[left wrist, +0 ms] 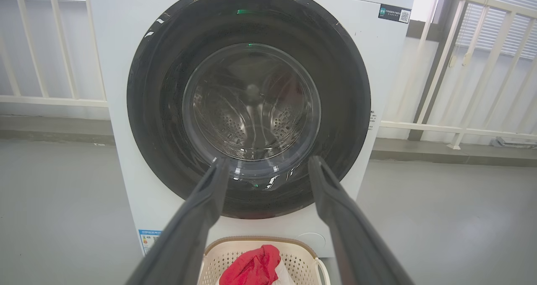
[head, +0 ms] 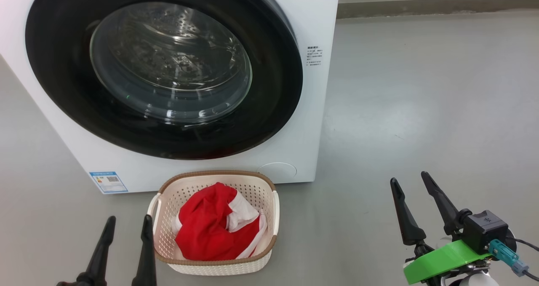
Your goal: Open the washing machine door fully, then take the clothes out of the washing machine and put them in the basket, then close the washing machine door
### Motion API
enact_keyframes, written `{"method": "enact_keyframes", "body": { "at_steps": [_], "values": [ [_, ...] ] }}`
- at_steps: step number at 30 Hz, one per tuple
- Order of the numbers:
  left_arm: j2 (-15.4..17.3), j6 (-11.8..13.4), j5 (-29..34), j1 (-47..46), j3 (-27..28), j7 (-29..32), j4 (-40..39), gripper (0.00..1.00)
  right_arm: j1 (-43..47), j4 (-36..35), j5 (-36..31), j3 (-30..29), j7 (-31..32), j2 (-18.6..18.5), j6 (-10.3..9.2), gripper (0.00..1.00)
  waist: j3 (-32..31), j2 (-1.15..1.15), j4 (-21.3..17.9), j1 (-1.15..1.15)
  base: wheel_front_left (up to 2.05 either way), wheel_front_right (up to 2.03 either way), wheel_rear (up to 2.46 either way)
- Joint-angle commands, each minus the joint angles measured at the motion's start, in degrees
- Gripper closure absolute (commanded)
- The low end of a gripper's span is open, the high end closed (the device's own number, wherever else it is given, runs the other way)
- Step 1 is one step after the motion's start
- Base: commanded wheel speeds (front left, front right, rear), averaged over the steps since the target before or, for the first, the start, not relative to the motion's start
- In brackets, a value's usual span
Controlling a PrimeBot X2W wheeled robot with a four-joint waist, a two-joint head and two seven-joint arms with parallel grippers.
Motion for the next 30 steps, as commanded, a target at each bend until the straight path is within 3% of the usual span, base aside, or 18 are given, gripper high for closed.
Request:
{"method": "enact_keyframes", "body": {
  "at_steps": [1,21,22,30],
  "values": [
    [0.3,0.4,0.3,-0.3,2.2,-0.7,-1.7,0.00,-0.7,-1.9,-0.6,1.1,-0.2,0.1,-0.06,0.00,0.1,0.00,0.1,0.00,0.00,0.00,0.00],
    [0.3,0.9,0.5,0.4,2.8,-0.7,-2.3,0.00,0.2,-2.1,-0.2,1.8,-0.2,0.1,-0.06,0.00,0.2,0.00,0.2,0.00,0.00,0.00,0.00],
    [0.0,0.5,0.2,1.1,0.7,0.0,-0.3,1.00,0.3,-0.6,0.0,0.3,0.0,0.1,0.00,1.00,0.2,0.00,0.2,0.00,0.00,0.00,0.00],
    [-0.3,0.3,-2.9,0.6,0.5,1.3,3.7,1.00,1.2,2.5,3.1,0.2,0.7,0.0,0.00,1.00,0.2,0.00,0.3,0.07,0.00,0.00,0.00]
  ]
}}
